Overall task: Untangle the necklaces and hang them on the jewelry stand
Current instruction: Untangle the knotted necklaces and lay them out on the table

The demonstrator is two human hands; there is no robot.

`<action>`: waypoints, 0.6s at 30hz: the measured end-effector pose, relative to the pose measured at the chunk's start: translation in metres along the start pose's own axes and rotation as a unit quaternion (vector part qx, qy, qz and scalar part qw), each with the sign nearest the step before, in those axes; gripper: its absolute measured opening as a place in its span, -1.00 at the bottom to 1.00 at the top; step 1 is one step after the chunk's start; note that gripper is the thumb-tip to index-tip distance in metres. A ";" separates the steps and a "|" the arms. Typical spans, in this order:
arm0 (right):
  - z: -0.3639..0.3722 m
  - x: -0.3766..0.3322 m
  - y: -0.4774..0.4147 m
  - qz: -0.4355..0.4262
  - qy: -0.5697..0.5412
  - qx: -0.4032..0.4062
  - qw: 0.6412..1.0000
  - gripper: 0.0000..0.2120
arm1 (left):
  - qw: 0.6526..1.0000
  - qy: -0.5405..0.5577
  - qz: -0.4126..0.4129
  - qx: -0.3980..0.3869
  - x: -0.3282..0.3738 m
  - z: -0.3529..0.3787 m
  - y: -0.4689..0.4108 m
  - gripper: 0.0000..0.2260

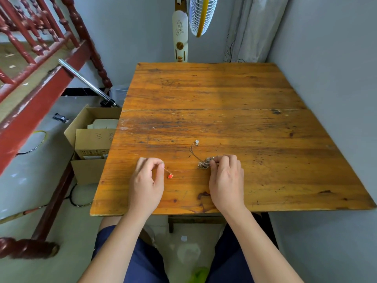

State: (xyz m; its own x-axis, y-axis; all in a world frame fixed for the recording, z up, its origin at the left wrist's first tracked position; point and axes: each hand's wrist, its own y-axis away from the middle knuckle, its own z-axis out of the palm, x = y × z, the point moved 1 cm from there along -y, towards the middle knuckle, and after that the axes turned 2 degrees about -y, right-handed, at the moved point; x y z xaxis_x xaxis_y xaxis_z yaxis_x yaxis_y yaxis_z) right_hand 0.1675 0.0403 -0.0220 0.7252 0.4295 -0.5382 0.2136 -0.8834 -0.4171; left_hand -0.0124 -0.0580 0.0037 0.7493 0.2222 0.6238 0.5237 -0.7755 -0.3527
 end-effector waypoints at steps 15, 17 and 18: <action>-0.003 -0.010 -0.002 -0.113 0.041 -0.167 0.979 -0.69 | 0.993 0.117 -0.028 -0.014 0.004 -0.005 0.001 -0.93; -0.002 -0.007 -0.002 -0.112 0.008 -0.151 0.982 -0.78 | 0.990 0.135 -0.027 -0.014 0.006 -0.007 0.001 -0.94; -0.002 -0.006 -0.002 -0.106 -0.014 -0.135 0.985 -0.82 | 0.990 0.139 -0.025 -0.013 0.007 -0.007 0.002 -0.94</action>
State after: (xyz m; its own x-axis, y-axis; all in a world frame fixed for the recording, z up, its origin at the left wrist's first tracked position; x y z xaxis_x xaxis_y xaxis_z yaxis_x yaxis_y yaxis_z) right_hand 0.1640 0.0391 -0.0168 0.6286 0.6112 -0.4809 0.5278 -0.7894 -0.3133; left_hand -0.0094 -0.0621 0.0125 0.5801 0.0931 0.8092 0.5448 -0.7829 -0.3005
